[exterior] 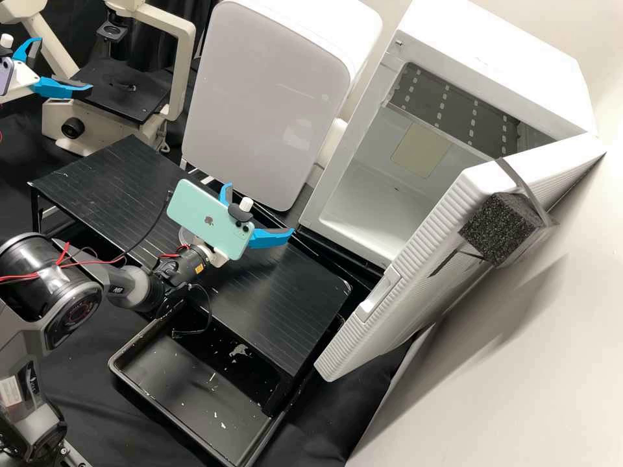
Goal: Place the petri dish in the incubator
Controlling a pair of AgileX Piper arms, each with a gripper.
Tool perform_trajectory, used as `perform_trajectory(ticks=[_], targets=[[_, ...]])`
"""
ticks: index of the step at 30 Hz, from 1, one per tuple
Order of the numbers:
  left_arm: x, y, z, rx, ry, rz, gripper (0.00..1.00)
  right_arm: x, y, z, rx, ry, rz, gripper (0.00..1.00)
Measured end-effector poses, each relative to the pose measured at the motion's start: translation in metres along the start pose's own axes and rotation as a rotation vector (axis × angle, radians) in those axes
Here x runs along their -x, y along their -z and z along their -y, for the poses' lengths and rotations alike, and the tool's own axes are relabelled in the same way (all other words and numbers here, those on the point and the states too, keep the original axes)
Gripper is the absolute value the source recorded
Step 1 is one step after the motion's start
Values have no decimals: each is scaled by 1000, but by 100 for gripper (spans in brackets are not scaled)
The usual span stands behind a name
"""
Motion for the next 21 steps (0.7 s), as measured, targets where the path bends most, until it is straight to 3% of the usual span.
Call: perform_trajectory(ticks=[12, 21], targets=[[0, 0, 0, 0, 0, 0, 100, 15, -2, -1, 9, -13, -18, 100], [0, 0, 0, 0, 0, 0, 100, 77, 11, -7, -1, -119, -168, 100]])
